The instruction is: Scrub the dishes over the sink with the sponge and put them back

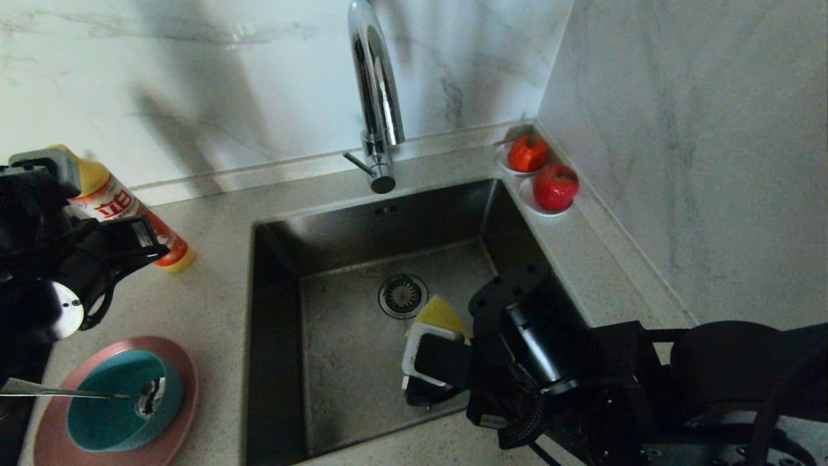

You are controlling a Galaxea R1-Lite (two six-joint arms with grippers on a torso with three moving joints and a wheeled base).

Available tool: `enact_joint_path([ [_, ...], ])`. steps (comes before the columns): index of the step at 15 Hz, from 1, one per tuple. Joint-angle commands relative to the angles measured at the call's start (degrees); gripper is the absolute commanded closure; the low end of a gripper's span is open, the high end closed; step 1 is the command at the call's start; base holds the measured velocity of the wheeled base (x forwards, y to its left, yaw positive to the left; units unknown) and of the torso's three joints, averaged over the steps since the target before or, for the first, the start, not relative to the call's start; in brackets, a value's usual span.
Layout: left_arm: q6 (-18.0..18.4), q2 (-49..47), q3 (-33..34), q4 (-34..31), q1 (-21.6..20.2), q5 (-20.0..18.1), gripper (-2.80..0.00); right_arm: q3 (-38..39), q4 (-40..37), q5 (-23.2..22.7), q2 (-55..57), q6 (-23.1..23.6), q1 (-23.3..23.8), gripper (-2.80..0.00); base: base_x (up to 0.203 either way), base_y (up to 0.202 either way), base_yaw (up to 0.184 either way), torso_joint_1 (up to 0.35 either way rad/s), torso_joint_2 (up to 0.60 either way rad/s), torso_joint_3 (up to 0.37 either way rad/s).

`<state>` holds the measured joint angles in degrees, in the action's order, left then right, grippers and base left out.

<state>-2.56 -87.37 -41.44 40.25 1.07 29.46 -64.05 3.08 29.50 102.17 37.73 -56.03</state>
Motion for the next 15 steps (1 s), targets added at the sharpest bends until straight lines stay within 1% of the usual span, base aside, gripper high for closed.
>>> enact_joint_path([
  [1, -0.34, -0.25, 0.84, 0.62, 0.25, 0.15, -2.80, -0.55, -0.15, 0.47, -0.19, 0.26, 0.01, 0.00, 0.000, 0.000, 0.000, 0.000, 0.00, 0.000],
  [3, -0.69, -0.30, 2.32, 1.03, 0.25, 0.08, -2.80, -0.46, -0.18, 0.39, -0.30, 0.24, 0.04, 0.00, 0.000, 0.000, 0.000, 0.000, 0.00, 0.000],
  [4, -1.13, -0.65, 3.06, 2.47, 0.25, 0.06, -2.80, -0.47, -0.18, 0.39, -0.30, 0.32, 0.04, 0.00, 0.000, 0.000, 0.000, 0.000, 0.00, 0.000],
  [7, -1.31, -2.62, 4.05, 9.43, 0.18, 0.21, -2.80, -0.49, -0.18, 0.47, -0.39, 0.32, 0.13, 0.00, 0.000, 0.000, 0.000, 0.000, 0.00, 0.000],
  [8, -1.39, -2.80, 4.45, 10.12, 0.16, 0.40, -2.80, -0.30, -0.18, 0.47, -0.39, 0.24, 0.13, 0.00, 0.000, 0.000, 0.000, 0.000, 0.00, 0.000],
  [10, -1.67, -2.86, 4.53, 10.56, 0.14, 1.95, -2.80, -0.55, -0.18, 0.43, -0.30, 0.32, 0.13, 0.00, 0.000, 0.000, 0.000, 0.000, 0.00, 0.000],
  [15, -5.05, -8.35, 4.98, 16.31, -2.32, 2.59, -2.80, -0.72, -0.18, 0.47, -0.22, 0.32, 0.22, 0.00, 0.000, 0.000, 0.000, 0.000, 0.00, 0.000],
])
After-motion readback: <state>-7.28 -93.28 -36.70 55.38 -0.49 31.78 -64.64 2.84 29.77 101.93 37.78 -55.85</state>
